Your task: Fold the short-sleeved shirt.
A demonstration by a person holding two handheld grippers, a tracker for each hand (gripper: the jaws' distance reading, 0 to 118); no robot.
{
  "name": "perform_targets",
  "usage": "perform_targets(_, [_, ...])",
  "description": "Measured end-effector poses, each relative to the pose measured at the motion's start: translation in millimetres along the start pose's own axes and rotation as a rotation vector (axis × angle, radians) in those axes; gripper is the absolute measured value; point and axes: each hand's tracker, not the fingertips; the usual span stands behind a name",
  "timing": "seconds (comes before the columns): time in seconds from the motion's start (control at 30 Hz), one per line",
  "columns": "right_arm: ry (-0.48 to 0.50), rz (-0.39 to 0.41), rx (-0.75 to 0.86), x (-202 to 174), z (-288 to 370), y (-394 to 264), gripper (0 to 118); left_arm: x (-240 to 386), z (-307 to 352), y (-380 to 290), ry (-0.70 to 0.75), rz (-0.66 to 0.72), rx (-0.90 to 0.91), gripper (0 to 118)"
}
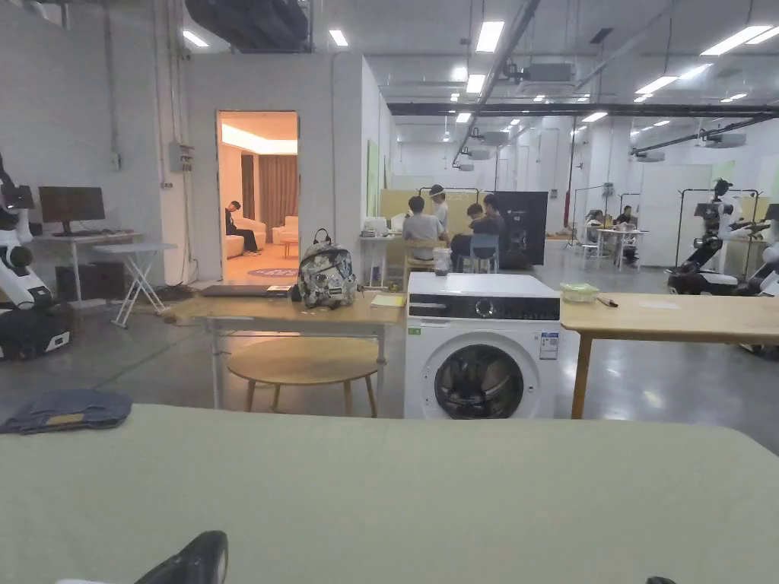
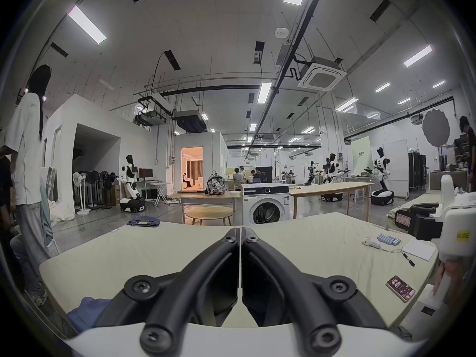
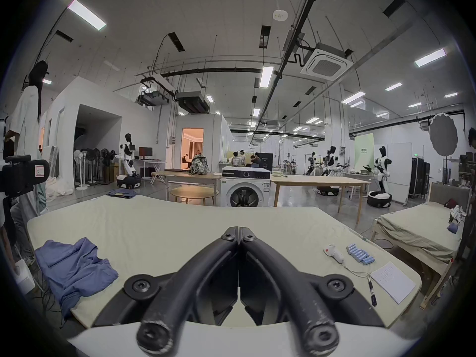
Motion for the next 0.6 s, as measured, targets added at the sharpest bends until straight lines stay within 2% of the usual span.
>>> perform_targets(0.43, [0.009,0.011,0.003,-5.5,-2.5,2.3,0,-11.4,2.3,-1.0,0.027,0.011,-0.001,0])
perform_targets(0.6, [0.068,-0.029,0.007,-23.5,-18.8,1.8,0,-28.5,20.5,1.0,0.097,-0.048,-0.030,0])
